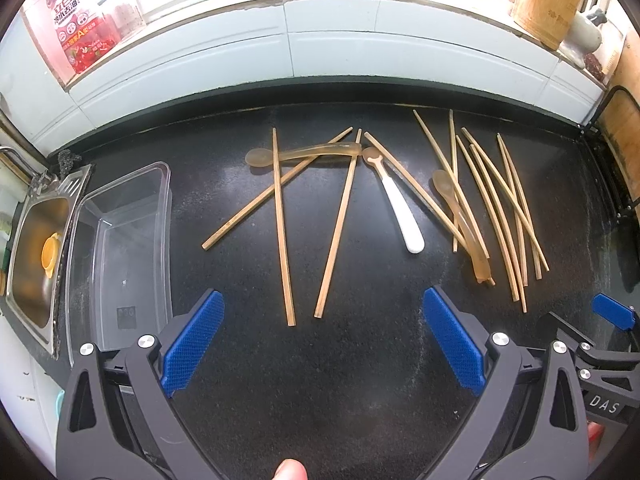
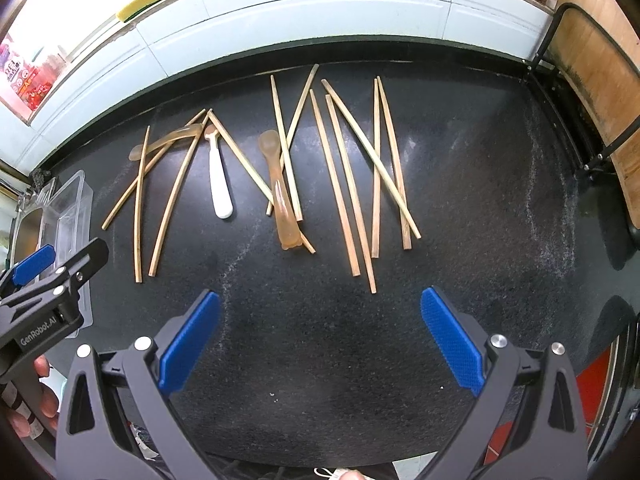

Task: Organize utensils

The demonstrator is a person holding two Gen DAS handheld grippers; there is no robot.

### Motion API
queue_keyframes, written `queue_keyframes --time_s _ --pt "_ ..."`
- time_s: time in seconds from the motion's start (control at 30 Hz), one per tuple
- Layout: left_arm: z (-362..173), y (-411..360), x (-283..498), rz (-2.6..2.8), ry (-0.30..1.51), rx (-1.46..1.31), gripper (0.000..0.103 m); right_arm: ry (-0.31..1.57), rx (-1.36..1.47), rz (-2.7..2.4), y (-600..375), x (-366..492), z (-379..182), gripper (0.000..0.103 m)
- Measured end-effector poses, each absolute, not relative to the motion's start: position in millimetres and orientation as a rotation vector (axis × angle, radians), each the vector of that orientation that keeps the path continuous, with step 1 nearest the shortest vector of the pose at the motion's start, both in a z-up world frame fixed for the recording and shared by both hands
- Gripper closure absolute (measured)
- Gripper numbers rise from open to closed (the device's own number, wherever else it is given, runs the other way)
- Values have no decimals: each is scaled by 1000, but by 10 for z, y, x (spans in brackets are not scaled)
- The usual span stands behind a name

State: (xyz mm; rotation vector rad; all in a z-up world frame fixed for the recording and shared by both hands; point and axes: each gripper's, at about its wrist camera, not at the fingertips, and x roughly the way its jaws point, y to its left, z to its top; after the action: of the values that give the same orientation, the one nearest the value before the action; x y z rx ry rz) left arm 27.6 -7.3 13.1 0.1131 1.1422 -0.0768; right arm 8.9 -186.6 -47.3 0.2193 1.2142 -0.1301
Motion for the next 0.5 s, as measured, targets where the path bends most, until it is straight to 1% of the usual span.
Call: queue_keyframes --time_s 0.5 --pt "140 -65 234 -77 1142 112 6 1214 219 -129 -1872 73 -462 5"
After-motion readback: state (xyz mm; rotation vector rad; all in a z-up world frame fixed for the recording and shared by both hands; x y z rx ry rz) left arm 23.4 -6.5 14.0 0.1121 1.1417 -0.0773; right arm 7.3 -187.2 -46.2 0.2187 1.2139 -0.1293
